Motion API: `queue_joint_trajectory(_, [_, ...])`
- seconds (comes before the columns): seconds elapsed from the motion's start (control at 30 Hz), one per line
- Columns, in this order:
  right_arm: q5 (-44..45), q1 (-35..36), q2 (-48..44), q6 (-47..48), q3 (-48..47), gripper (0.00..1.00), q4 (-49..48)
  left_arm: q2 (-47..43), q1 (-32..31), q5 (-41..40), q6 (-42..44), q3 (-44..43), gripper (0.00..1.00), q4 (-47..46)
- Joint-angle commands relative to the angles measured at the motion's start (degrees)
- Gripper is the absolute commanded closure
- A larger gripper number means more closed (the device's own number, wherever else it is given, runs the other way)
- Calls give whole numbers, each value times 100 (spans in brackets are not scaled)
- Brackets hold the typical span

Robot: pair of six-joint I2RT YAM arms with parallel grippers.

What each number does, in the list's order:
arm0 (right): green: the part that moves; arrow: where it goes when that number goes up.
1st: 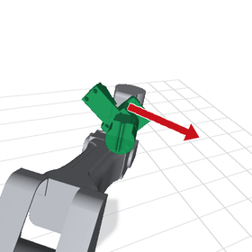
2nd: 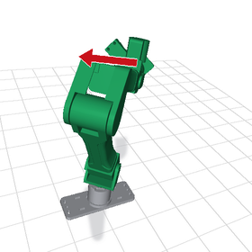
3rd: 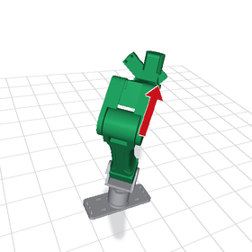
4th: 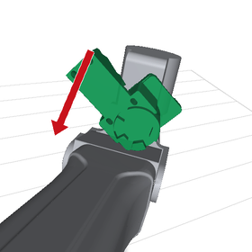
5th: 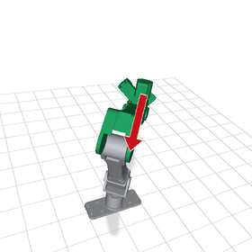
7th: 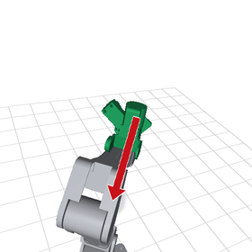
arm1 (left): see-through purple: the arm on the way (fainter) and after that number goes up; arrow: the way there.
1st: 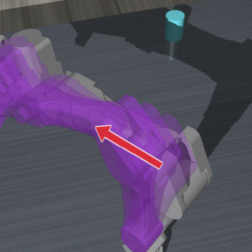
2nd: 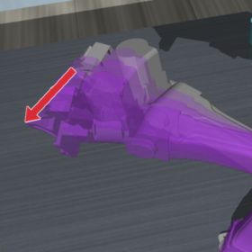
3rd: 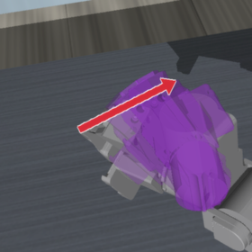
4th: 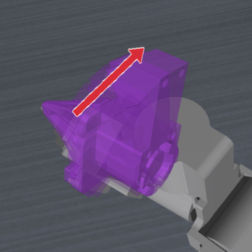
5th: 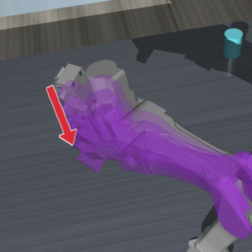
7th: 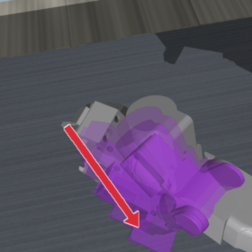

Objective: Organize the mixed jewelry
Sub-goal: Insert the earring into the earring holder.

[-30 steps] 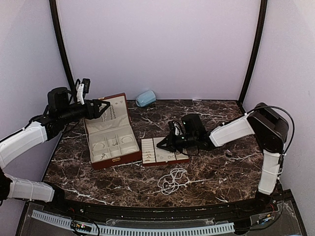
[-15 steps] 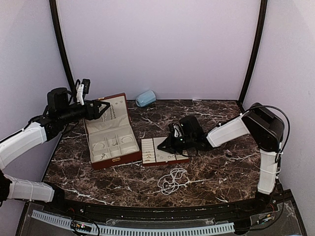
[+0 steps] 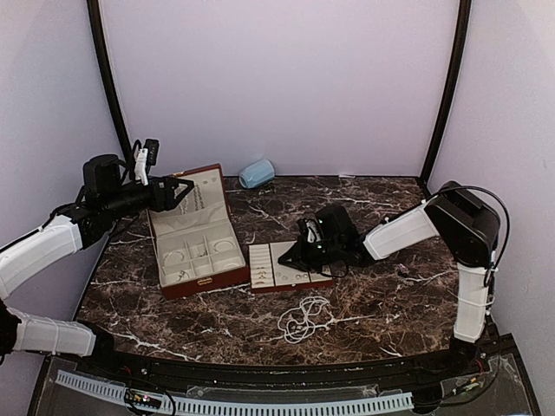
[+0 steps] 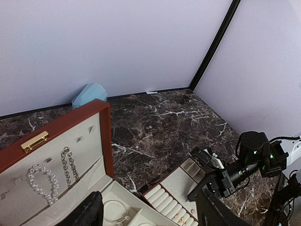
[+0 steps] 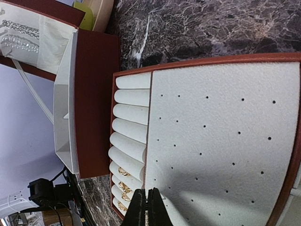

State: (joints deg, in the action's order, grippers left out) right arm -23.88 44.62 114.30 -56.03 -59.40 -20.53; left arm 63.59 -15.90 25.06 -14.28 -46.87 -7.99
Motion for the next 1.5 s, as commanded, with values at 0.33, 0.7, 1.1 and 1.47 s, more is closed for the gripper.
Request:
queue_joint_trajectory(0.33, [136,-14,-56,-88,103,99,-133,-235,31,19,58,84,30,-8])
queue_joint_trajectory(0.7, [15,-15,-387,-207,97,98,-251,-198,34,47,22,107,30,-35])
queue_joint_trajectory(1.1, [-14,-19,-248,-259,188,98,-315,-181,32,74,-2,102,30,-45])
queue_joint_trajectory(1.47, [-50,-2,-65,-268,167,98,-383,-185,33,79,-4,104,30,-44])
